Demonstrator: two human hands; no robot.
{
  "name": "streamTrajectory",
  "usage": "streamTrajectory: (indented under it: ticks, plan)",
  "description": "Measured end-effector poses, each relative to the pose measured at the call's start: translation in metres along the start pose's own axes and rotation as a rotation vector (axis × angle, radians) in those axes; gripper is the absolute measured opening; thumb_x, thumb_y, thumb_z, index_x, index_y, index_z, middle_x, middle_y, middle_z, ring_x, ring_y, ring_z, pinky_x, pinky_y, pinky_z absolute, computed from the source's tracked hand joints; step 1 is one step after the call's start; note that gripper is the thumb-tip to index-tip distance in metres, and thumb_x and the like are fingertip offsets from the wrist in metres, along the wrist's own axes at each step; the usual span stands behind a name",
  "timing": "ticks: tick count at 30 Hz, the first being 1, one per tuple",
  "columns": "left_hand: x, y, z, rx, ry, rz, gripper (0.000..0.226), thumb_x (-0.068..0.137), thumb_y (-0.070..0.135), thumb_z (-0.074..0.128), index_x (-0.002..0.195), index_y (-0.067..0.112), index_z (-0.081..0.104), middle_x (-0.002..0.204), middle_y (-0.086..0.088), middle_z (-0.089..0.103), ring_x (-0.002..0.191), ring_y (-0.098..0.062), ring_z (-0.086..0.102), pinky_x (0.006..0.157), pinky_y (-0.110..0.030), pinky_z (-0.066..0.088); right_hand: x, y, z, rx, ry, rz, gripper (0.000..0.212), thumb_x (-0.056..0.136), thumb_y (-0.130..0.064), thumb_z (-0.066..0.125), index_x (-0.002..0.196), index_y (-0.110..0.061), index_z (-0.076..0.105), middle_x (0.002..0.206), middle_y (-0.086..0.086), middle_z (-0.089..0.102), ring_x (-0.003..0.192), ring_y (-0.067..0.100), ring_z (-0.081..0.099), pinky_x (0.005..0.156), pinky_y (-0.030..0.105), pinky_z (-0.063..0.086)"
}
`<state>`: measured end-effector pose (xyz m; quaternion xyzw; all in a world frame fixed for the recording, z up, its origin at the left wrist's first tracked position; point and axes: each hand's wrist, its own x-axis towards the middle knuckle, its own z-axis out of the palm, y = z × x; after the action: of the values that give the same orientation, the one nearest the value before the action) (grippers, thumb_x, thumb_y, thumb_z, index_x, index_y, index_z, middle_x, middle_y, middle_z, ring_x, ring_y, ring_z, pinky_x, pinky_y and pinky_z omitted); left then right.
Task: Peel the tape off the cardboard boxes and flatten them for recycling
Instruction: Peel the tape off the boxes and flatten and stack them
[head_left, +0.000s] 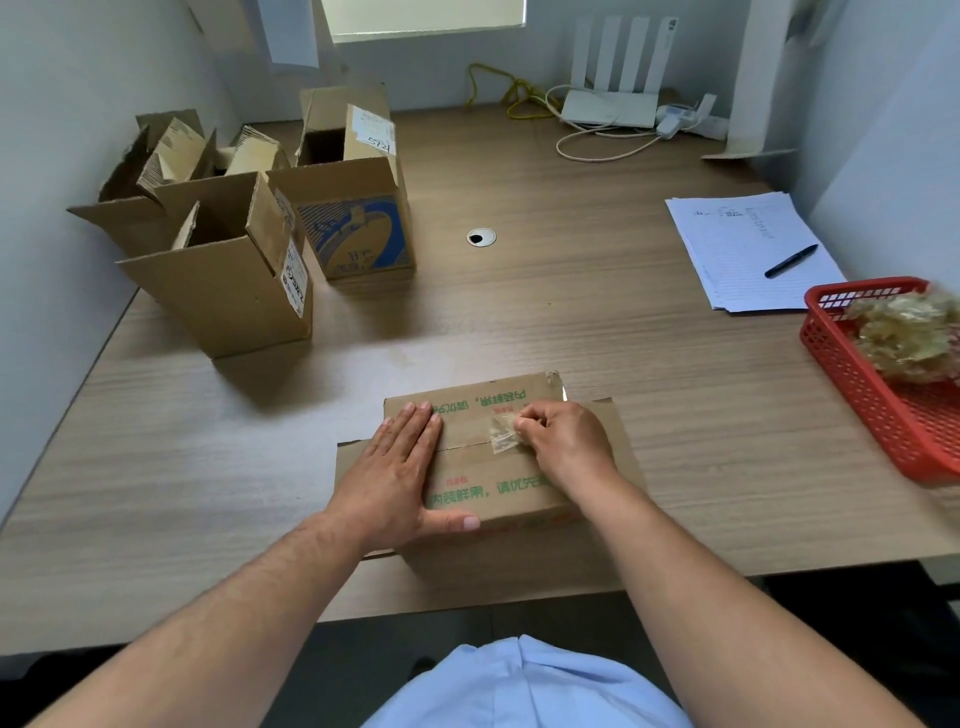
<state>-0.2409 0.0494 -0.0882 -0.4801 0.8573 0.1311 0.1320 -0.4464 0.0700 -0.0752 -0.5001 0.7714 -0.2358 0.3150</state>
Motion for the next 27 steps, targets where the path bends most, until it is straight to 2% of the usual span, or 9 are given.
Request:
streamTrajectory:
  ticks: [4, 7, 9, 11, 14, 16, 19, 23, 27]
  plan:
    - [0.000, 0.000, 0.000, -0.001, -0.001, -0.001, 0.136, 0.046, 0.100, 0.013, 0.149, 0.018, -0.024, 0.148, 0.006, -0.037, 0.137, -0.011, -0.035, 0.113, -0.029, -0.020, 0.000, -0.002, 0.003, 0.090, 0.036, 0.066, 0.009, 0.091, -0.021, 0.060, 0.083, -0.020, 0.064, 0.087, 0.000, 0.069, 0.079, 0.021, 0.066, 0.076, 0.038, 0.056]
    - [-0.002, 0.000, -0.001, -0.010, -0.001, -0.006, 0.133, 0.052, 0.097, 0.021, 0.149, 0.018, -0.024, 0.145, 0.007, -0.038, 0.137, -0.010, -0.035, 0.111, -0.028, -0.021, -0.003, -0.001, -0.006, 0.399, -0.006, 0.198, 0.012, 0.094, -0.009, 0.053, 0.087, -0.010, 0.063, 0.071, 0.008, 0.064, 0.051, 0.016, 0.057, 0.051, 0.029, 0.054]
    - [-0.002, 0.000, 0.000, -0.009, 0.003, 0.002, 0.135, 0.050, 0.099, 0.017, 0.149, 0.018, -0.024, 0.146, 0.007, -0.039, 0.136, -0.010, -0.036, 0.110, -0.028, -0.022, -0.004, -0.001, -0.014, 0.544, -0.065, 0.229, 0.014, 0.096, -0.003, 0.049, 0.093, -0.005, 0.062, 0.070, 0.011, 0.061, 0.047, 0.013, 0.053, 0.044, 0.023, 0.049]
    - [-0.001, -0.001, 0.001, -0.008, 0.004, 0.007, 0.136, 0.048, 0.100, 0.014, 0.149, 0.018, -0.025, 0.146, 0.006, -0.039, 0.136, -0.011, -0.037, 0.110, -0.028, -0.023, -0.002, -0.001, -0.015, 0.531, -0.075, 0.227, 0.015, 0.096, -0.001, 0.046, 0.097, -0.003, 0.061, 0.071, 0.011, 0.062, 0.046, 0.013, 0.054, 0.041, 0.021, 0.047]
    - [0.000, -0.001, 0.001, -0.010, -0.001, -0.001, 0.131, 0.054, 0.096, 0.022, 0.149, 0.018, -0.025, 0.148, 0.006, -0.038, 0.137, -0.012, -0.036, 0.111, -0.028, -0.022, 0.004, -0.003, -0.011, 0.407, -0.011, 0.231, 0.009, 0.095, -0.004, 0.046, 0.099, -0.009, 0.053, 0.077, 0.012, 0.067, 0.043, 0.015, 0.056, 0.038, 0.024, 0.044]
    - [-0.001, -0.001, 0.001, -0.011, -0.002, -0.001, 0.130, 0.055, 0.096, 0.023, 0.149, 0.019, -0.025, 0.149, 0.006, -0.037, 0.138, -0.012, -0.036, 0.112, -0.029, -0.022, 0.006, 0.001, -0.008, 0.237, 0.059, 0.164, 0.004, 0.092, -0.010, 0.053, 0.092, -0.014, 0.055, 0.083, 0.007, 0.069, 0.056, 0.018, 0.061, 0.047, 0.028, 0.050]
    - [0.001, -0.003, 0.003, -0.008, 0.004, 0.014, 0.134, 0.050, 0.100, 0.014, 0.149, 0.018, -0.026, 0.149, 0.005, -0.038, 0.138, -0.012, -0.036, 0.112, -0.030, -0.022, 0.004, 0.010, -0.006, -0.126, 0.094, -0.032, 0.011, 0.094, -0.020, 0.055, 0.093, -0.018, 0.065, 0.095, 0.002, 0.068, 0.086, 0.021, 0.061, 0.074, 0.032, 0.050]
    - [0.001, -0.003, 0.004, -0.002, 0.008, 0.016, 0.131, 0.053, 0.097, 0.017, 0.148, 0.018, -0.027, 0.148, 0.004, -0.039, 0.137, -0.013, -0.037, 0.110, -0.029, -0.023, -0.002, 0.014, -0.013, -0.244, -0.017, -0.166, 0.027, 0.100, -0.027, 0.043, 0.112, -0.016, 0.064, 0.108, 0.005, 0.058, 0.098, 0.021, 0.057, 0.081, 0.030, 0.045]
    - [0.003, -0.003, 0.005, 0.010, 0.015, 0.019, 0.134, 0.049, 0.100, 0.009, 0.148, 0.017, -0.027, 0.146, 0.004, -0.040, 0.137, -0.013, -0.036, 0.110, -0.029, -0.024, -0.012, 0.005, -0.004, -0.400, -0.008, -0.139, 0.055, 0.089, -0.059, 0.050, 0.126, -0.018, 0.048, 0.118, 0.003, 0.050, 0.102, 0.018, 0.055, 0.086, 0.033, 0.050]
